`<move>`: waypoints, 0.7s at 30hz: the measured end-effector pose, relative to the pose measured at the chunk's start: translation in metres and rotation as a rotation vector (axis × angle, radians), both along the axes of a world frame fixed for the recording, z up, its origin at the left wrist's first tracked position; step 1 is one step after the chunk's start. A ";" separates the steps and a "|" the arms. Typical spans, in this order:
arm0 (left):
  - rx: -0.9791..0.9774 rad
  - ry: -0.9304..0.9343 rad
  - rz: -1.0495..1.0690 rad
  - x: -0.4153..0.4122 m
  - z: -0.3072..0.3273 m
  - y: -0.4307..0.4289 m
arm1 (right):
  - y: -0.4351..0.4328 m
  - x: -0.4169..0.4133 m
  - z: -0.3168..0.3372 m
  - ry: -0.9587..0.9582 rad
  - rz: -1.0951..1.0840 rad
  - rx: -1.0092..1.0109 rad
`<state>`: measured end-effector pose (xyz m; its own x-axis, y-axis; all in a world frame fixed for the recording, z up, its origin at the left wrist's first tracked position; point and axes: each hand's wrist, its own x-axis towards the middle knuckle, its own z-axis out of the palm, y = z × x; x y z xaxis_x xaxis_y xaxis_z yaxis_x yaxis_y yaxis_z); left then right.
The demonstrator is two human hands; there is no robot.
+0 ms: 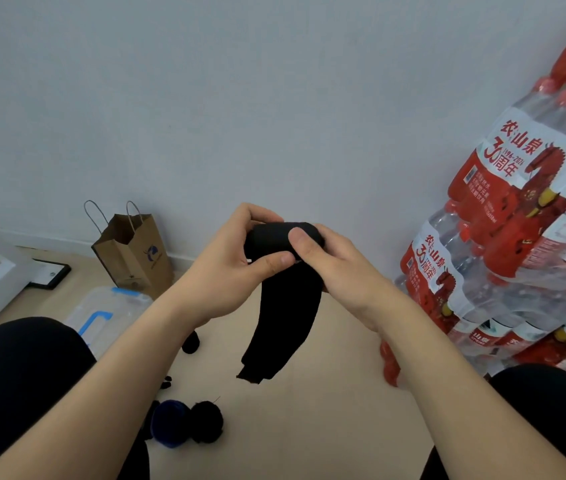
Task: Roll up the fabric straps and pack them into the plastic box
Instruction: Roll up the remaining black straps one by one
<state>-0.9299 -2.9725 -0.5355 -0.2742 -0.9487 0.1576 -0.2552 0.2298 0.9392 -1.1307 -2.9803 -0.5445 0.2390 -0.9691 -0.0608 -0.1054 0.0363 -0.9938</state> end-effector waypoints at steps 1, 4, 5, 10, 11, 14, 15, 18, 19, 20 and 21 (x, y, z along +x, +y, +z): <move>-0.020 -0.017 -0.004 -0.001 0.000 0.002 | 0.001 0.001 -0.001 0.063 -0.004 -0.018; -0.052 -0.088 -0.014 -0.003 -0.003 0.004 | 0.007 0.007 -0.006 0.068 -0.056 -0.028; -0.046 -0.125 -0.016 -0.002 -0.003 0.004 | 0.008 0.009 -0.007 0.039 -0.067 -0.013; 0.127 -0.077 -0.085 0.002 -0.001 0.002 | 0.010 0.008 -0.005 0.047 -0.062 -0.002; 0.079 -0.123 -0.074 0.002 -0.003 0.002 | 0.011 0.009 -0.005 -0.017 -0.047 0.046; -0.062 -0.239 -0.109 0.005 -0.004 0.000 | 0.012 0.011 -0.003 -0.228 -0.005 0.224; -0.071 -0.238 -0.126 0.005 -0.004 0.000 | 0.012 0.011 -0.003 -0.213 -0.015 0.241; 0.114 -0.034 -0.122 0.002 -0.001 0.000 | 0.010 0.010 -0.002 -0.154 -0.082 0.198; 0.212 0.073 -0.107 0.000 -0.001 0.000 | 0.010 0.009 -0.002 -0.159 -0.103 0.167; 0.293 0.156 -0.091 -0.001 -0.001 -0.001 | 0.010 0.008 -0.001 -0.159 -0.118 0.136; 0.327 0.173 -0.082 -0.001 -0.001 -0.001 | 0.011 0.007 0.000 -0.151 -0.127 0.106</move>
<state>-0.9308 -2.9734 -0.5364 -0.3469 -0.9327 -0.0990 -0.0792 -0.0760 0.9940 -1.1232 -2.9692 -0.5445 0.1295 -0.9821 -0.1367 0.0564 0.1449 -0.9878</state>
